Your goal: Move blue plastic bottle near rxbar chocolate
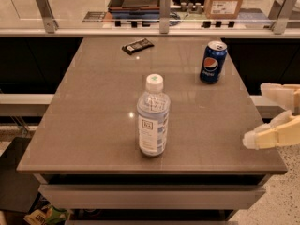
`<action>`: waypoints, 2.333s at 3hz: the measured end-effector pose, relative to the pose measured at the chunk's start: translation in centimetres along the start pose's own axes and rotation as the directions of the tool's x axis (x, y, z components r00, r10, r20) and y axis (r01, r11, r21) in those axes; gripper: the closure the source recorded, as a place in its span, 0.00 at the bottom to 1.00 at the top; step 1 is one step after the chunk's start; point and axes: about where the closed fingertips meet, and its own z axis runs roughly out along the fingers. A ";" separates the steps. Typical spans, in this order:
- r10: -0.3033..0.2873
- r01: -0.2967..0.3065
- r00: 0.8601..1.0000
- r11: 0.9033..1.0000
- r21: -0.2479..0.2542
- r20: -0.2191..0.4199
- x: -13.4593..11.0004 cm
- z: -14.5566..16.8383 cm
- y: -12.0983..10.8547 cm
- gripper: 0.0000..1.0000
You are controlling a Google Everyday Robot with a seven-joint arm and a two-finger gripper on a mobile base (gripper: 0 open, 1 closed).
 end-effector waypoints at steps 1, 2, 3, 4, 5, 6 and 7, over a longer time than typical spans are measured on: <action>0.022 -0.021 0.999 1.000 -0.021 0.042 0.2 0.6 1.0 0.00; 0.042 -0.029 0.991 0.995 -0.097 0.126 -0.2 2.3 3.8 0.00; 0.028 0.001 0.982 0.988 -0.151 0.186 -0.9 3.9 6.0 0.00; 0.001 0.038 0.975 0.984 -0.174 0.223 -1.3 5.9 8.0 0.00; -0.019 0.065 0.969 0.982 -0.179 0.247 -1.2 8.0 8.9 0.00; -0.023 0.074 0.963 0.980 -0.182 0.267 -1.1 9.8 9.5 0.00; -0.024 0.078 0.959 0.981 -0.179 0.283 -1.4 11.3 9.8 0.00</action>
Offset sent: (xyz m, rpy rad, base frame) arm -0.0365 0.0712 -0.0039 0.2974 -0.0315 0.1196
